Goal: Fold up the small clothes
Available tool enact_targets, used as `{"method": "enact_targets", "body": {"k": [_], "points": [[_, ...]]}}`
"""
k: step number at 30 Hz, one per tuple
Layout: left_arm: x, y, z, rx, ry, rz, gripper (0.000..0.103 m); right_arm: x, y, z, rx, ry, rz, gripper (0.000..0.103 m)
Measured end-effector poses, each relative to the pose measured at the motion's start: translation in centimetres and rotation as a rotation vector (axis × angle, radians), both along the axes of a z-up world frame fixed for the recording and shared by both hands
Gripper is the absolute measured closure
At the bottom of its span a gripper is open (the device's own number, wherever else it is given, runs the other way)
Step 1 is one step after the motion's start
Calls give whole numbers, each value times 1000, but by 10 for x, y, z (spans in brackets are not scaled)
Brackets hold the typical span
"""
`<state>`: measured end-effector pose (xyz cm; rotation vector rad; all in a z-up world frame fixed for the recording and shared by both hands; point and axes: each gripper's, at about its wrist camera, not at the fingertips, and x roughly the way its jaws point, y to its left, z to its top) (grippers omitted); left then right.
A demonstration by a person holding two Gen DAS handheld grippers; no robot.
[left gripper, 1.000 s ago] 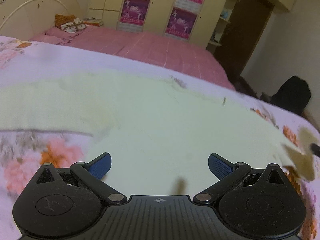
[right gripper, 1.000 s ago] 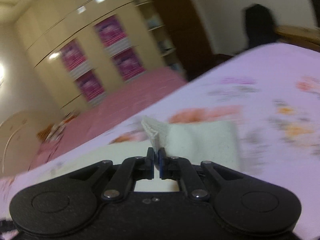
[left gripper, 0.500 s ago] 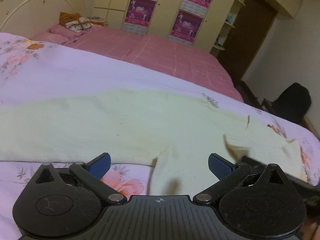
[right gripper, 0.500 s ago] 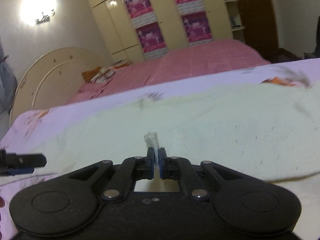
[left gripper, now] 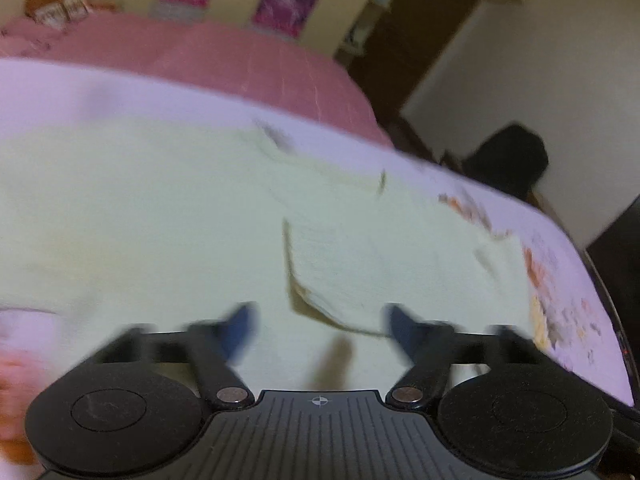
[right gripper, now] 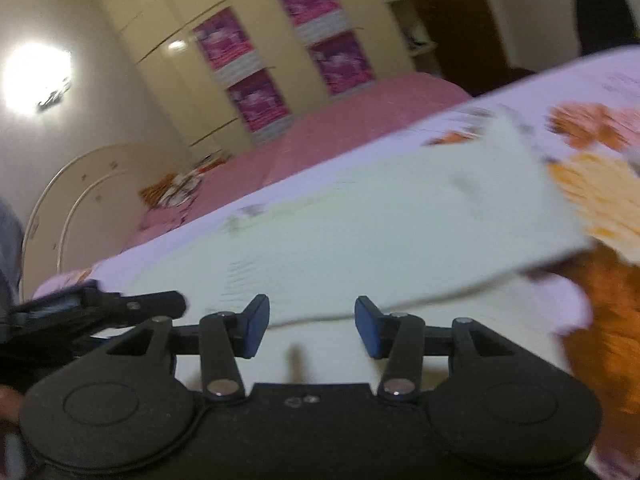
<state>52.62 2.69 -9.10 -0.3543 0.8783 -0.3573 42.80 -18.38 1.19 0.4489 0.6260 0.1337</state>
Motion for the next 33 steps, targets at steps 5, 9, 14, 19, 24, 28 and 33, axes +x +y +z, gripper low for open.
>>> {"method": "enact_targets", "body": {"k": [5,9,14,19,24,28,33], "points": [[11,-24,0,39,-33,6,54,-20,-43,-9,57,25,-99,55],[14,-24,-1,46,-53,-1,100,-21,-60,-23,117,45,-148,56],[5,11,22,57,-137,68,100,-18,-68,-29,201,46,-163,56],[-1,47,22,84,-130,138,100,-5,-80,-32,296,45,-140,56],[3,67,15,69,-117,180,100,9,-88,-40,427,56,-145,55],[12,63,6,79,-106,182,100,25,-91,-46,486,69,-147,55],[15,71,2,85,-108,195,100,35,-100,-53,528,67,-182,56]]}}
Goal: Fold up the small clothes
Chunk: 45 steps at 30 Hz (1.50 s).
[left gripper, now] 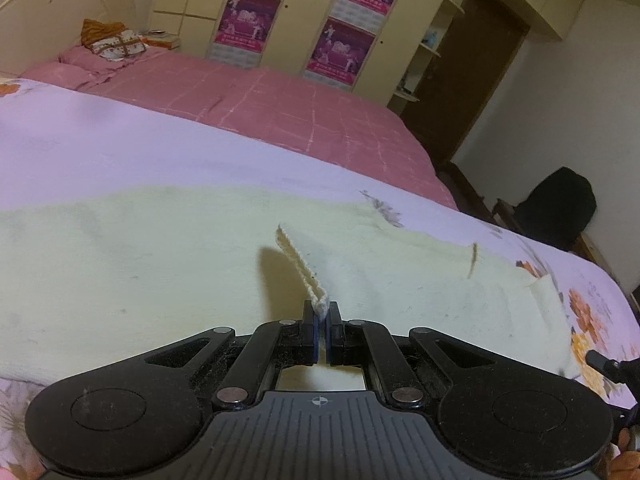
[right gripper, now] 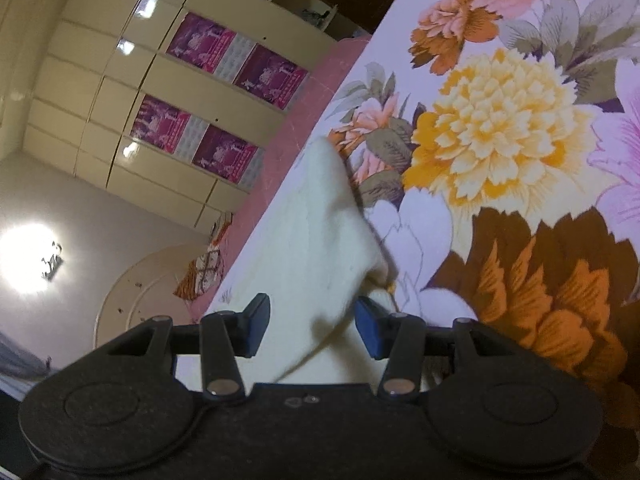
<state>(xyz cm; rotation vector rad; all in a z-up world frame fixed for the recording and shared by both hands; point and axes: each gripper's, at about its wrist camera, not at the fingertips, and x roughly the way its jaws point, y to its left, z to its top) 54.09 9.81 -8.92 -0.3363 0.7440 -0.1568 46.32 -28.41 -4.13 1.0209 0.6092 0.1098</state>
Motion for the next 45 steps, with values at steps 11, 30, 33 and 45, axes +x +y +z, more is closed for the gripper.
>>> {"method": "enact_targets", "body": {"k": [11,30,33,45], "points": [[4,10,-11,-9,39,10,100,5,-11,-7,17,-1,-29,67],[10,14,-22,-10,51,9,100,2,-9,6,-154,6,23,70],[6,17,-16,-8,25,25,98,-4,-10,28,-238,-69,20,51],[49,-3,-12,199,19,-5,67,82,-40,19,-212,-37,12,63]]}}
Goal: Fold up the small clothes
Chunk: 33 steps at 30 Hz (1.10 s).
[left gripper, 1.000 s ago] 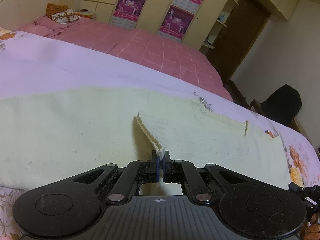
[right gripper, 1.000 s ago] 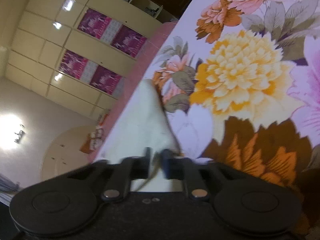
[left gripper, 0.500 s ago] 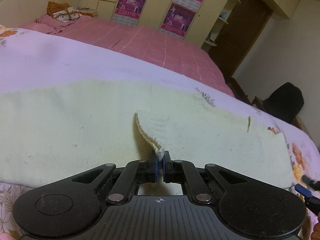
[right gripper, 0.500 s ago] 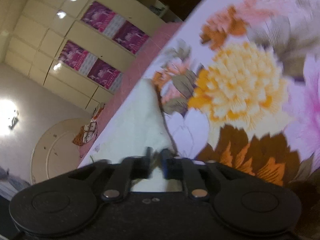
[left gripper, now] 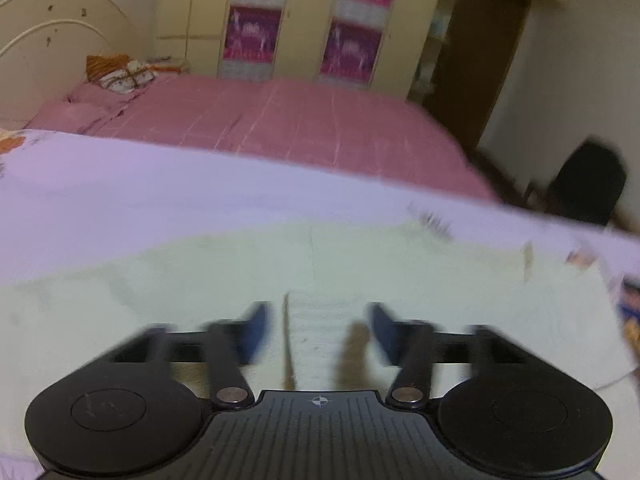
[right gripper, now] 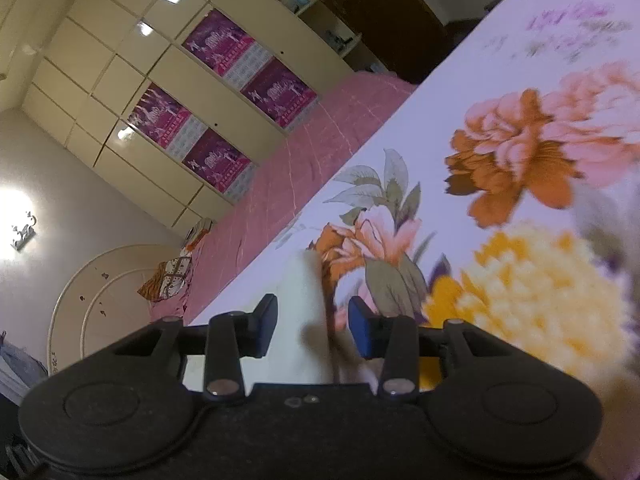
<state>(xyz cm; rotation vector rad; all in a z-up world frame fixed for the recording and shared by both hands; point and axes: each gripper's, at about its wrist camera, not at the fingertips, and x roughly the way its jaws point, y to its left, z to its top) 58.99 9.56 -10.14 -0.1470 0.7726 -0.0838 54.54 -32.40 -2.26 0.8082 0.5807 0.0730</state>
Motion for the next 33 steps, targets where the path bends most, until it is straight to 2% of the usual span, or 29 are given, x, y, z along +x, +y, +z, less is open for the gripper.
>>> {"method": "enact_targets", "body": {"k": [2,3,4,5,8,11,13,16,18,21,22,23,26,28,30,33], "points": [[1,-1,-6,21,-6,2,71,15,0,-5,24,8,12,64],[0,-2,-8,31,-17,-1,72,23,-1,-8,30,11,23,68],[-3,-1,-7,44,-27,-5,73,29,1,-9,28,13,40,75],[-5,-2,-8,54,-37,-5,74,35,4,-10,18,17,73,96],[-10,0,-8,59,-50,-2,74,43,12,-10,-95,33,70,96],[-10,1,-7,66,-49,-6,74,45,9,-16,-135,53,58,97],[-13,3,-7,66,-48,-11,74,41,14,-9,-179,50,64,95],[-14,4,-2,64,-43,-11,74,20,18,10,-174,-1,67,92],[-18,1,1,70,-58,-12,74,4,25,19,-215,-23,109,92],[-19,-10,-6,141,-61,-20,74,-9,37,12,-280,19,178,98],[-19,-13,-4,157,-59,-18,74,-7,41,5,-318,56,182,103],[-18,-15,-3,167,-55,-19,74,-8,41,0,-331,53,178,103],[-20,-14,4,163,-61,-12,74,-10,42,3,-335,48,172,103],[-22,-15,10,183,-95,-9,74,-11,42,14,-346,10,168,97],[-19,-16,11,167,-90,-5,74,1,37,23,-337,-24,137,96],[-15,-17,6,157,-60,-3,74,26,32,31,-320,-23,113,96]]}}
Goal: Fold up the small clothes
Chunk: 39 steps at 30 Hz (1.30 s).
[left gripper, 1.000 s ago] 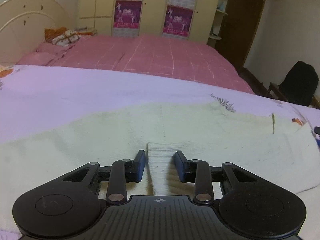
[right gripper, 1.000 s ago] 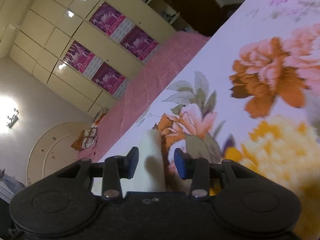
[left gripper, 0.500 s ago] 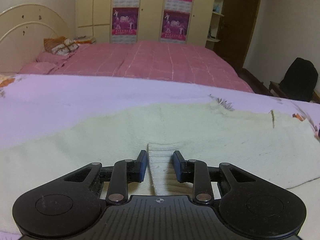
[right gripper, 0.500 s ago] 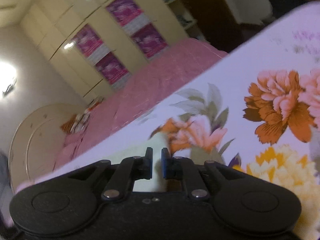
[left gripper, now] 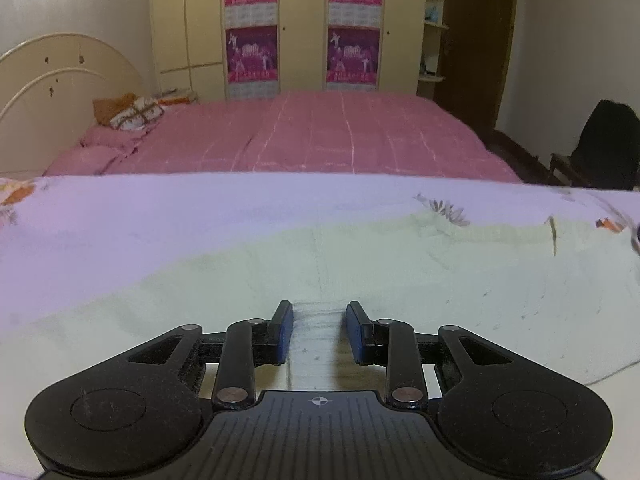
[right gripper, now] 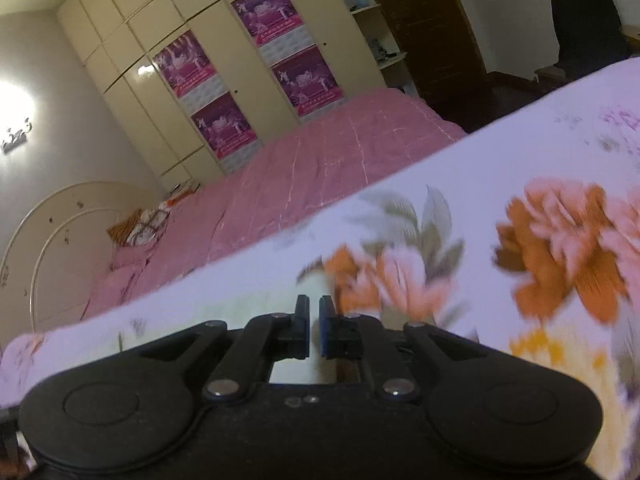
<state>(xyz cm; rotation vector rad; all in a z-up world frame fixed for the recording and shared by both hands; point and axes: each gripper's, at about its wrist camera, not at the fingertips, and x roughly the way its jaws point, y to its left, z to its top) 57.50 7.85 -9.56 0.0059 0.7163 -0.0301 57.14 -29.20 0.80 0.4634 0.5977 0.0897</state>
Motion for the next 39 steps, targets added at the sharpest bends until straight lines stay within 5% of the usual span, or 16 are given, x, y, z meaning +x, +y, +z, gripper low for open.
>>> {"method": "enact_targets", "body": {"k": [8,10,13,22,24,25,26,30,32,33,39], "points": [[2,-1,-5,17,9,4,74,42,11,-19,-103,109,16,103],[2,0,-4,14,5,0,74,37,13,-15,-110,111,11,103],[2,2,-1,2,9,0,74,12,17,1,-93,54,25,84],[-8,10,11,-13,9,25,73,-23,30,-4,-97,138,41,92],[-23,21,19,-45,-24,35,42,-39,29,9,-74,75,28,81],[-37,30,23,-50,-63,60,5,-48,29,14,-72,49,26,81],[-53,41,27,-48,-110,89,0,-56,29,19,-76,38,22,80],[-114,110,34,-157,-156,203,2,-83,20,21,-79,60,4,79],[-141,157,31,-242,-142,312,27,-95,11,18,-56,84,-22,79],[-156,186,27,-304,-131,387,31,-100,6,15,-34,98,-37,79],[-222,301,1,-551,-150,727,34,-118,7,7,55,131,-89,79]]}}
